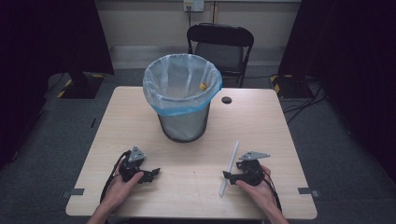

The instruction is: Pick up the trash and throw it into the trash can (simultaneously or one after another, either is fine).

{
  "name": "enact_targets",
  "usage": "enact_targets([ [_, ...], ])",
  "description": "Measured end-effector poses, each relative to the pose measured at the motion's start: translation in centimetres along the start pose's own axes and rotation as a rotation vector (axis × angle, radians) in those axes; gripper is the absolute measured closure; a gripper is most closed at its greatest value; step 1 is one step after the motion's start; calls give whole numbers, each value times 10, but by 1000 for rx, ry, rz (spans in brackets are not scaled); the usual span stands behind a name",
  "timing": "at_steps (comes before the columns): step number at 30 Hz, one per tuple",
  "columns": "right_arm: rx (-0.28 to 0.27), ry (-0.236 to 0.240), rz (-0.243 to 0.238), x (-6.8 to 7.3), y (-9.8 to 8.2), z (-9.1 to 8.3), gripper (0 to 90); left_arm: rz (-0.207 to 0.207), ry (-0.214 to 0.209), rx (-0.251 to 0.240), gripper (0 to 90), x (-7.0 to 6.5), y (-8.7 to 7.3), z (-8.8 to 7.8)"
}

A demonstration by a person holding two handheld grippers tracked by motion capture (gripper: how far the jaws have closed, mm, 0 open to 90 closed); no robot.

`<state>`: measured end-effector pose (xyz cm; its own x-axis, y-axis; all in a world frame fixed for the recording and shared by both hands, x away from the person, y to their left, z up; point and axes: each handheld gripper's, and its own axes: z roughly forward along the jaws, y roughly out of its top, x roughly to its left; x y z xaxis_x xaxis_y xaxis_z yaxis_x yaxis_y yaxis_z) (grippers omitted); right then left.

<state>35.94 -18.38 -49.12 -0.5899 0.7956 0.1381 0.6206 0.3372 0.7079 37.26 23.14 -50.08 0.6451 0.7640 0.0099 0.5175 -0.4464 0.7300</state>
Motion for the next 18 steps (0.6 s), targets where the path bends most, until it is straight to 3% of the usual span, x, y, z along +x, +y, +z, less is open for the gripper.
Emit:
enact_targets([
  [4, 12, -33, -49, 5, 0, 2, 266, 0, 0, 0, 135, 0, 0, 0],
  [7, 15, -60, -89, 7, -1, 2, 337, 0, 0, 1, 135, 0, 0, 0],
  [8, 16, -80, -104, 5, -1, 0, 428, 0, 0, 1, 135, 0, 0, 0],
  [13, 18, -81, -93, -1, -1, -4, 552, 0, 1, 0, 135, 0, 0, 0],
  [18, 30, -69, -95, 2, -7, -12, 553, 0, 0, 1, 135, 0, 0, 0],
])
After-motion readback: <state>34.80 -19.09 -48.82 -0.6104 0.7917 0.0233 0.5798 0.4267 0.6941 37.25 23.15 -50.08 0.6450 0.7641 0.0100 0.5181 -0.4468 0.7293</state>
